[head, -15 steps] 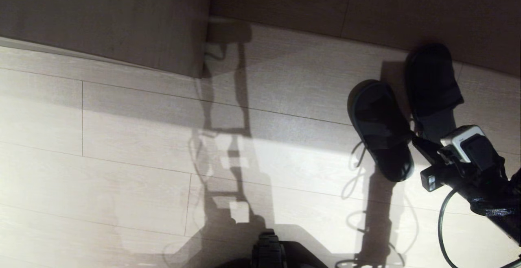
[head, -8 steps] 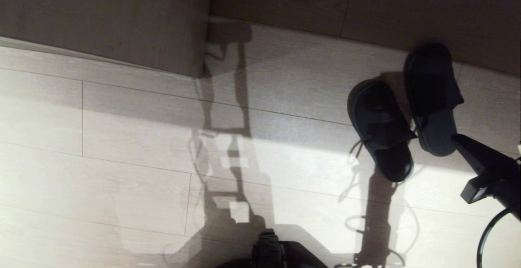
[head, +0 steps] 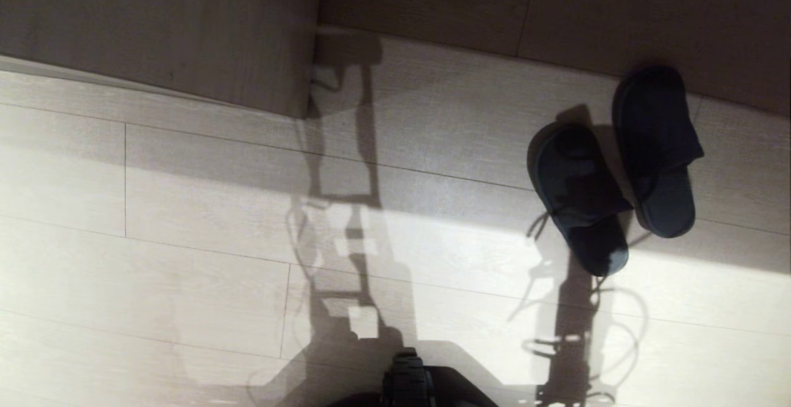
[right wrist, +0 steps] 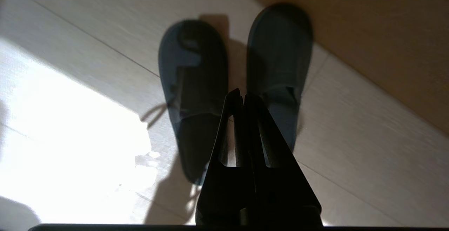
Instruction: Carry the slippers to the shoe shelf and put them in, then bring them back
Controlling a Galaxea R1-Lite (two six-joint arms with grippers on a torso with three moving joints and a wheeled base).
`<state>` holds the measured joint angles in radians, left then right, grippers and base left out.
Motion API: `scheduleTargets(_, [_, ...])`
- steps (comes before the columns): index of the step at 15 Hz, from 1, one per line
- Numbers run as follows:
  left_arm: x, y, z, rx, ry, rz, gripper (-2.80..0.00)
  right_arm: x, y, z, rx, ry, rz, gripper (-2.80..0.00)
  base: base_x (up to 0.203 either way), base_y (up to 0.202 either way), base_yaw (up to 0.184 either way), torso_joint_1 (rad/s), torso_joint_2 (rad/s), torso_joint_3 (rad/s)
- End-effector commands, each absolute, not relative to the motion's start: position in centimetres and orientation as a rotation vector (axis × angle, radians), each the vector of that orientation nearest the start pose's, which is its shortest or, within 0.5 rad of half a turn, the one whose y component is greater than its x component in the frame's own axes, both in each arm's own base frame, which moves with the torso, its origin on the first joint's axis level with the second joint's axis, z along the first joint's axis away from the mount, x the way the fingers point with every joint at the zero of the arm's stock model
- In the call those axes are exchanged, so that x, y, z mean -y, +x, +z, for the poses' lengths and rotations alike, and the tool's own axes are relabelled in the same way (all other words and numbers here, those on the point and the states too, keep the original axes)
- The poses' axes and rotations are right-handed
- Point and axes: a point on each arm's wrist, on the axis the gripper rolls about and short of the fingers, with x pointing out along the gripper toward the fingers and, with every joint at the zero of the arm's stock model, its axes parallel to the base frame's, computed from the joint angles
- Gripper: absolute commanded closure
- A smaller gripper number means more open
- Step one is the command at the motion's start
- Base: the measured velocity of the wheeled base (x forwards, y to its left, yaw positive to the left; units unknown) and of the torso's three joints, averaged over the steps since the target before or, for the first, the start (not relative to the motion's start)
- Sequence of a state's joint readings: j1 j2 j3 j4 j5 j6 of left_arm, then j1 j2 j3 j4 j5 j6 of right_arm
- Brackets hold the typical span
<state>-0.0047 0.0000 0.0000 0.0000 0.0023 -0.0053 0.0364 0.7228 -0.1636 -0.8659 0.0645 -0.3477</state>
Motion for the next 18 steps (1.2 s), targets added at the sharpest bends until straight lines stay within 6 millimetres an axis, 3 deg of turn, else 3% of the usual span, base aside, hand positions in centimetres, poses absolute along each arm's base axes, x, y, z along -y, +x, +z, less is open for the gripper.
scheduleTargets(1, [0.0,-2.3,7.5,-0.002,-0.008,-0.002,0.00,-0.2,1.4,20.0,0.408,-0.330,0.035,0.00,0.000,0.000,0.000,0.000,0.00,0.000])
scheduleTargets(5, [0.0,-2.3,7.5,-0.002,-0.008,-0.002,0.00,-0.2,-2.4,17.1,0.355,-0.222,0.028,0.00,0.000,0.000,0.000,0.000,0.00,0.000])
scheduleTargets(9, [0.0,-2.3,7.5,-0.002,-0.008,-0.002,0.00,-0.2,-2.7,11.6,0.244,-0.201,0.031,0.00,0.000,0.000,0.000,0.000,0.00,0.000])
scheduleTargets(11, [0.0,-2.3,7.5,-0.002,-0.008,-0.002,0.00,-0.1,-2.7,9.4,0.109,-0.183,0.025,0.00,0.000,0.000,0.000,0.000,0.00,0.000])
scheduleTargets(18, [0.0,-2.3,7.5,-0.002,-0.008,-0.002,0.00,-0.1,-2.3,7.5,0.003,-0.131,0.018,0.00,0.000,0.000,0.000,0.000,0.00,0.000])
